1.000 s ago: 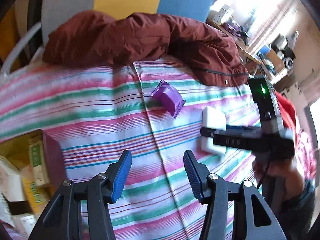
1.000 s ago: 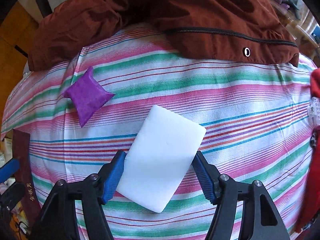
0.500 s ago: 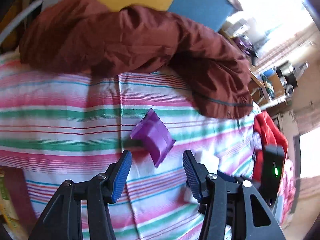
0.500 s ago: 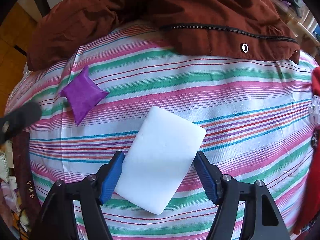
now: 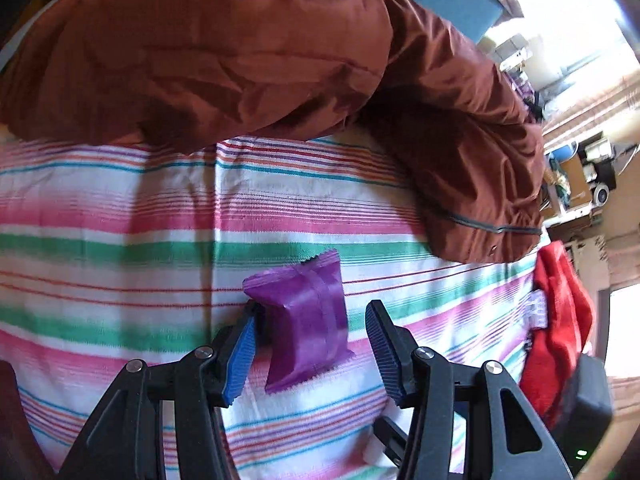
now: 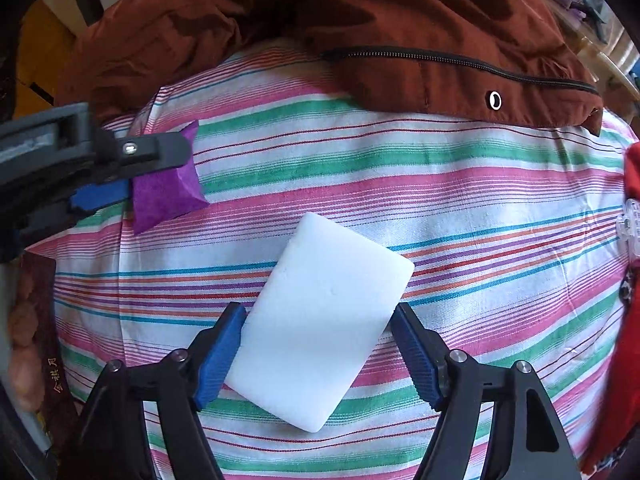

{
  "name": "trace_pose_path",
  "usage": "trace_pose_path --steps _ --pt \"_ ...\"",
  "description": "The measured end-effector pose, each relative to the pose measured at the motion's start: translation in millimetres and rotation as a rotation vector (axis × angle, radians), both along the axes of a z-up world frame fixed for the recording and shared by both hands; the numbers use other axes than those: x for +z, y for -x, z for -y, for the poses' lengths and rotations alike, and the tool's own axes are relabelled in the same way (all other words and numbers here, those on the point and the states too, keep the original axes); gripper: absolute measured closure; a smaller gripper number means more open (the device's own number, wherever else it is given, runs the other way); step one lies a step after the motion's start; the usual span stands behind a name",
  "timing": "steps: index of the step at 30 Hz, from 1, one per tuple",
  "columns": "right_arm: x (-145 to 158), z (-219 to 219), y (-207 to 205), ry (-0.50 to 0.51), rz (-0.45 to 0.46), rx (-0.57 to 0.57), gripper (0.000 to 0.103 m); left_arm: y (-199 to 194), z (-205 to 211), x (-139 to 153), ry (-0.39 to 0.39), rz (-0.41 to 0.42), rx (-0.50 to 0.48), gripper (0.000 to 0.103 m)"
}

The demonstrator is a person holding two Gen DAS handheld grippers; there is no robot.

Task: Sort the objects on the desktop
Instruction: 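Grasp the white sponge with the right gripper while the left gripper grasps the purple packet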

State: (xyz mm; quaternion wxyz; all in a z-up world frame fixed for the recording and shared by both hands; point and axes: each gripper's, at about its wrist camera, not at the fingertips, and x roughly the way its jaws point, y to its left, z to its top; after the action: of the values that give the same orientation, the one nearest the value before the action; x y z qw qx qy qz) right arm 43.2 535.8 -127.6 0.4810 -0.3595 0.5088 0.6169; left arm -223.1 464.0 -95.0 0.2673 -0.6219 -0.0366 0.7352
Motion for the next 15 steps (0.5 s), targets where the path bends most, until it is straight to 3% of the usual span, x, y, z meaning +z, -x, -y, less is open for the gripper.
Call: trace_pose_path --steps 3,7,15 --pt "0 0 -1 -0.001 0.003 0.007 0.028 -5 -6 1 0.031 -0.053 -0.054 0.051" --pt "1 2 0 0.013 0.001 0.056 0.026 -16 -7 1 0.080 -0.143 -0.126 0.064" --pt "6 3 -2 -0.009 0.012 0.073 0.032 -34 16 3 0.073 -0.185 -0.161 0.068"
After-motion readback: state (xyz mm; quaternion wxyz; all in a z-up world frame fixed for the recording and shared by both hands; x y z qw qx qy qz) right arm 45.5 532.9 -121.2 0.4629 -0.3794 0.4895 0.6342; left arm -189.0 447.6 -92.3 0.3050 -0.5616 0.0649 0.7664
